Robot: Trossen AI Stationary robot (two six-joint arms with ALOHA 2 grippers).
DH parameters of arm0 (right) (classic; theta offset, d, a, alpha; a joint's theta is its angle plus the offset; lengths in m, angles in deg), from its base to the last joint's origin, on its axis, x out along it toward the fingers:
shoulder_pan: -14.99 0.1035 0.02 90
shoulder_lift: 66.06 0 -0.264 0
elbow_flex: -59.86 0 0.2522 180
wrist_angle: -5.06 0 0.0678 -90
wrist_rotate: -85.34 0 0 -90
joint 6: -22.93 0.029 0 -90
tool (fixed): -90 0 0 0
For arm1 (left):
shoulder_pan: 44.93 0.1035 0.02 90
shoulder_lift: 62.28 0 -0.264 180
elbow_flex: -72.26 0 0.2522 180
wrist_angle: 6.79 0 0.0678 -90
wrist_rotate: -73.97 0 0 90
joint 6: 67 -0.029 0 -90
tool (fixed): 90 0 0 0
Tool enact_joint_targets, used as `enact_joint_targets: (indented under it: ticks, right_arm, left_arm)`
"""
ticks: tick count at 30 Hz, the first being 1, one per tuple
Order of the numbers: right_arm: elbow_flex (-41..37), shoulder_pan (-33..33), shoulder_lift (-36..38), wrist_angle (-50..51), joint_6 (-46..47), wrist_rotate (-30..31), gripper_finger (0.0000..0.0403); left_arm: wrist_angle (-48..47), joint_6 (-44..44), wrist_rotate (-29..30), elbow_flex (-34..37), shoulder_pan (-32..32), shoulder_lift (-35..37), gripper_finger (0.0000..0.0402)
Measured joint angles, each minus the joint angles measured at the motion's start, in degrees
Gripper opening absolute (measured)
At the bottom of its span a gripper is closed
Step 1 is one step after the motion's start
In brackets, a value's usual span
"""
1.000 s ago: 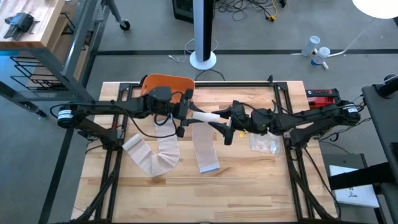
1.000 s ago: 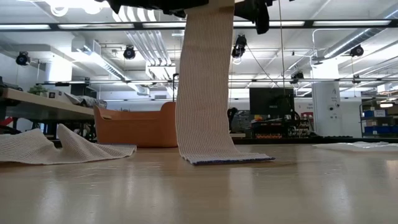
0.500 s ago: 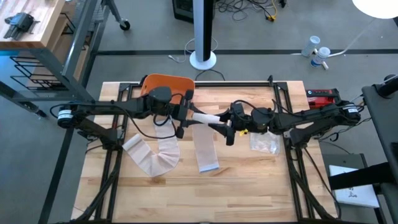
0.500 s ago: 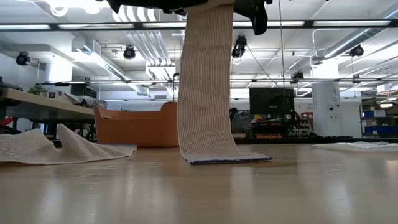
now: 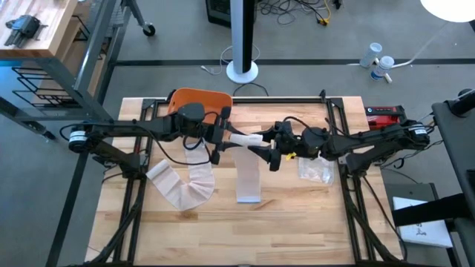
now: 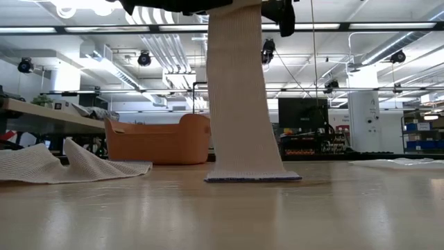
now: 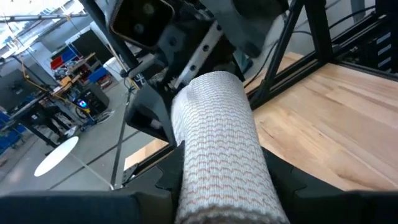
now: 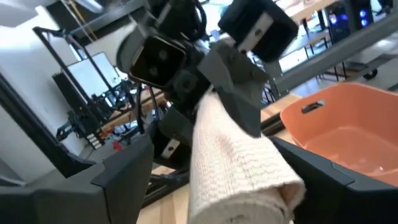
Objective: Roll bandage
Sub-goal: Roll the right white bandage
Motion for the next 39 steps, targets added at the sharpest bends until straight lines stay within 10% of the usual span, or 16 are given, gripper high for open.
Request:
enact_joint_targets:
  ticks: [25,39]
  right_arm:
    - [-0.02,-0.17,-2.42,-1.30,0.80,1.10,0.0187]
    - [-0.02,-0.04,-2.31,-1.44,-22.45,1.25,0.0137]
  left_arm:
    - [0.05,-0.21,2.49,0.03,-0.10,-0.01,0.0128]
    - [-3.33,9.89,3.44,0.03,0.05,0.03,0.0189]
